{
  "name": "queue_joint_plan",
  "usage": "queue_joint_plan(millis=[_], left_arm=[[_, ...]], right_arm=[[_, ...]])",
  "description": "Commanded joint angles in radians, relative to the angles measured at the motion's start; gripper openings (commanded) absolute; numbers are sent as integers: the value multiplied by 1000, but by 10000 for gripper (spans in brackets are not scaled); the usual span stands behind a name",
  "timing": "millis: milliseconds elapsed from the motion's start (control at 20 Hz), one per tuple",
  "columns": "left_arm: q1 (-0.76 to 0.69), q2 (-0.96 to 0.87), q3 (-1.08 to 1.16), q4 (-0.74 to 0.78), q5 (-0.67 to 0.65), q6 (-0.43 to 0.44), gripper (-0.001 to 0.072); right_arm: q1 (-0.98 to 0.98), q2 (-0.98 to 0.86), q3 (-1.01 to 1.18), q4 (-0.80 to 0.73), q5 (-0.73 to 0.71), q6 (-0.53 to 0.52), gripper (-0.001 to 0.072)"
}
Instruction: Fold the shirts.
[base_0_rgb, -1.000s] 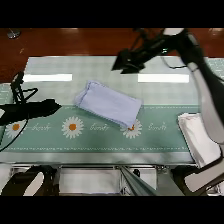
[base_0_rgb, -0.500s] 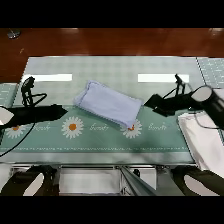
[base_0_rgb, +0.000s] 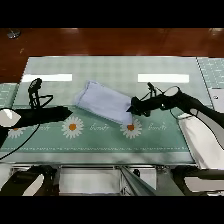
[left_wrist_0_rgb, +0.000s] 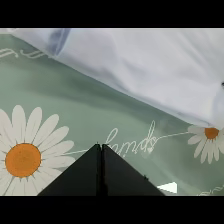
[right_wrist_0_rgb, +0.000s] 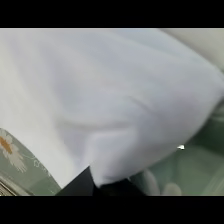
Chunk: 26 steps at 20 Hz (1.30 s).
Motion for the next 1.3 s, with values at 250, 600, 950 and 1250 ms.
queue_joint_plan(millis=[250, 600, 950, 1250], left_arm=[[-3, 0, -1, 0, 13, 0, 29], [-3, 0, -1, 0, 2, 0, 29], [-3, 0, -1, -1, 3, 0, 29], [-3, -1, -1, -1, 15, 0, 29]], right_arm=[[22, -79, 769, -357, 387, 106, 15], [-170, 2, 1165, -562, 720, 254, 14], [-574, 246, 1014, -605, 916, 335, 14], [-918, 580, 578, -896, 915, 303, 15]])
